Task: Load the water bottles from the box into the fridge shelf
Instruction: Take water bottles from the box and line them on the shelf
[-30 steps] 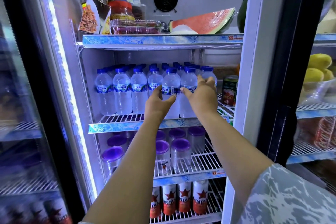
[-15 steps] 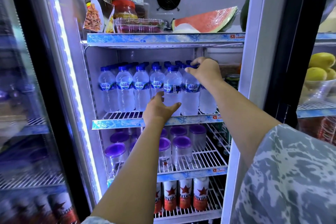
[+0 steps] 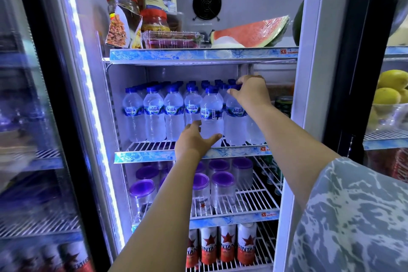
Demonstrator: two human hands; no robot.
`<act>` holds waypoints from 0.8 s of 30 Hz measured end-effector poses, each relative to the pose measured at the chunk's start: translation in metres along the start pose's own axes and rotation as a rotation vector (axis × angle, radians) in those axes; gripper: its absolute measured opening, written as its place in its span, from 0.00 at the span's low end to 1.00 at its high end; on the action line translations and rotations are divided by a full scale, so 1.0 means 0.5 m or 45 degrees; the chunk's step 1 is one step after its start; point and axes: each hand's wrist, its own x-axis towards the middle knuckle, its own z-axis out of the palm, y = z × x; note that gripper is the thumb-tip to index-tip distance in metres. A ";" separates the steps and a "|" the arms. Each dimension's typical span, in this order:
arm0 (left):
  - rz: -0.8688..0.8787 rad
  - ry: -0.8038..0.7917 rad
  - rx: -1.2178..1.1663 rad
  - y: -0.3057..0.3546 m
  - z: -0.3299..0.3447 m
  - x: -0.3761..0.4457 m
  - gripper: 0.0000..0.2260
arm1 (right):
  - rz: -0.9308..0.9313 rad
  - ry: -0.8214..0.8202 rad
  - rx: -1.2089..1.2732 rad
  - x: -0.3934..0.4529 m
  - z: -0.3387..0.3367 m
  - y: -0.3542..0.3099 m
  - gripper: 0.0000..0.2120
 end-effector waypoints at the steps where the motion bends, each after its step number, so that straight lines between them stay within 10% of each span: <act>1: 0.015 -0.004 0.068 -0.004 -0.002 -0.002 0.34 | -0.058 0.097 0.030 -0.006 0.001 -0.005 0.18; 9: 0.130 0.082 0.571 -0.050 -0.002 -0.036 0.23 | -0.156 -0.168 0.222 -0.017 0.027 -0.072 0.21; 24: 0.229 0.195 0.598 -0.062 0.009 -0.045 0.20 | -0.138 -0.324 0.003 0.025 0.008 -0.082 0.15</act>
